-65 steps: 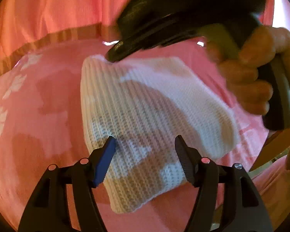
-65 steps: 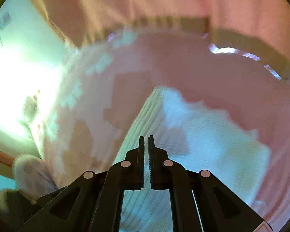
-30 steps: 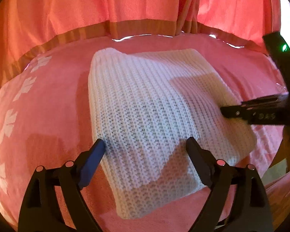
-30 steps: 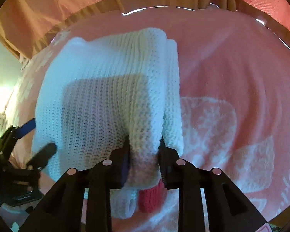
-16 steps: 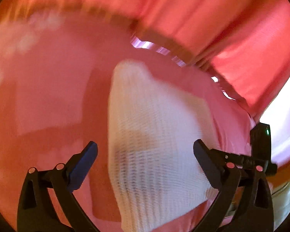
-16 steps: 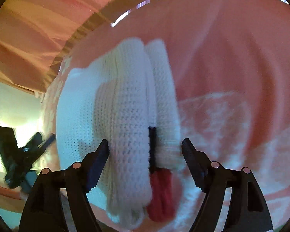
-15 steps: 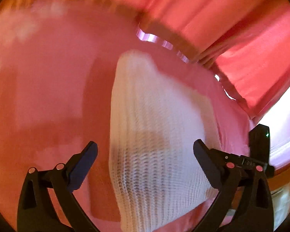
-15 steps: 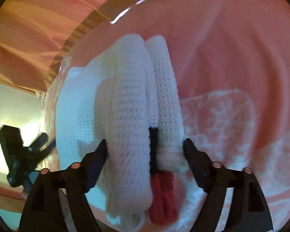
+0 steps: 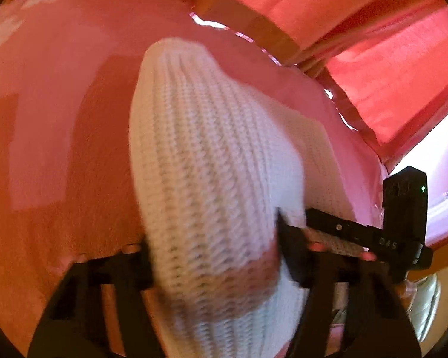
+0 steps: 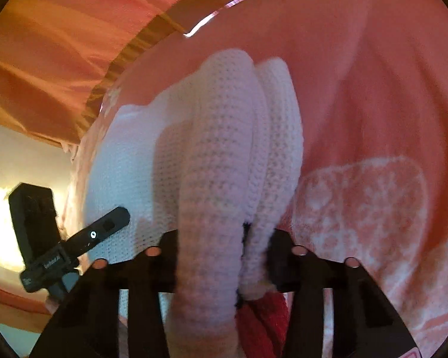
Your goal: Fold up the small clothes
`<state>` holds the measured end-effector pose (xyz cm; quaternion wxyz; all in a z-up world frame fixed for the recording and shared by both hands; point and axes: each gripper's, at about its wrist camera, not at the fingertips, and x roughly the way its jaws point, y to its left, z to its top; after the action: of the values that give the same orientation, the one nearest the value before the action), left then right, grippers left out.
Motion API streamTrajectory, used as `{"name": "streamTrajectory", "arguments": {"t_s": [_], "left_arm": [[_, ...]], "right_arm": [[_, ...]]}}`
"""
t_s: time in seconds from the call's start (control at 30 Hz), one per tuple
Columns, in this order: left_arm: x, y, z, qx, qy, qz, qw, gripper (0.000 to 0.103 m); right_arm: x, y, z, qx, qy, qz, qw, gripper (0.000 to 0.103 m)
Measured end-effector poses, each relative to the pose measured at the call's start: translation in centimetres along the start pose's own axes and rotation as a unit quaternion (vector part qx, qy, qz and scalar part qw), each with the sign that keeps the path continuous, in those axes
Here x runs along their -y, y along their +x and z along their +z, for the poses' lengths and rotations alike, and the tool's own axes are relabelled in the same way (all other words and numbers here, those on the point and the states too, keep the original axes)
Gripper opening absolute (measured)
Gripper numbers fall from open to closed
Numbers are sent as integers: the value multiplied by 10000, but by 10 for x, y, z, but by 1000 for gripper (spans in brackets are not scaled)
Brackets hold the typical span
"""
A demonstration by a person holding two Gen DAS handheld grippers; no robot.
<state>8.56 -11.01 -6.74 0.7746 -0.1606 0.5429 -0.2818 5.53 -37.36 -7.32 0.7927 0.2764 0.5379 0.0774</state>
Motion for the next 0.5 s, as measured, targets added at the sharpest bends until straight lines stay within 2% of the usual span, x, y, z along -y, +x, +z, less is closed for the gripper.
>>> {"name": "streamTrajectory", "arguments": {"t_s": [0.13, 0.27, 0.37, 0.43, 0.5], "left_arm": [[24, -23, -2, 33, 185, -12, 9998, 42], [72, -58, -1, 105, 595, -290, 9978, 41], [120, -112, -2, 419, 1201, -488, 9907, 42], [141, -146, -1, 674, 1437, -666, 9851, 42], [164, -198, 0, 1088, 1716, -930, 9747, 42]], "right_arm": [[-19, -33, -13, 420, -121, -39, 9990, 35], [-42, -98, -39, 1076, -302, -222, 9935, 35], [-63, -164, -58, 1674, -448, -144, 9848, 35], [-93, -216, -70, 2199, -725, -125, 9727, 35], [-125, -259, -80, 2677, -1019, -89, 9581, 35]]}}
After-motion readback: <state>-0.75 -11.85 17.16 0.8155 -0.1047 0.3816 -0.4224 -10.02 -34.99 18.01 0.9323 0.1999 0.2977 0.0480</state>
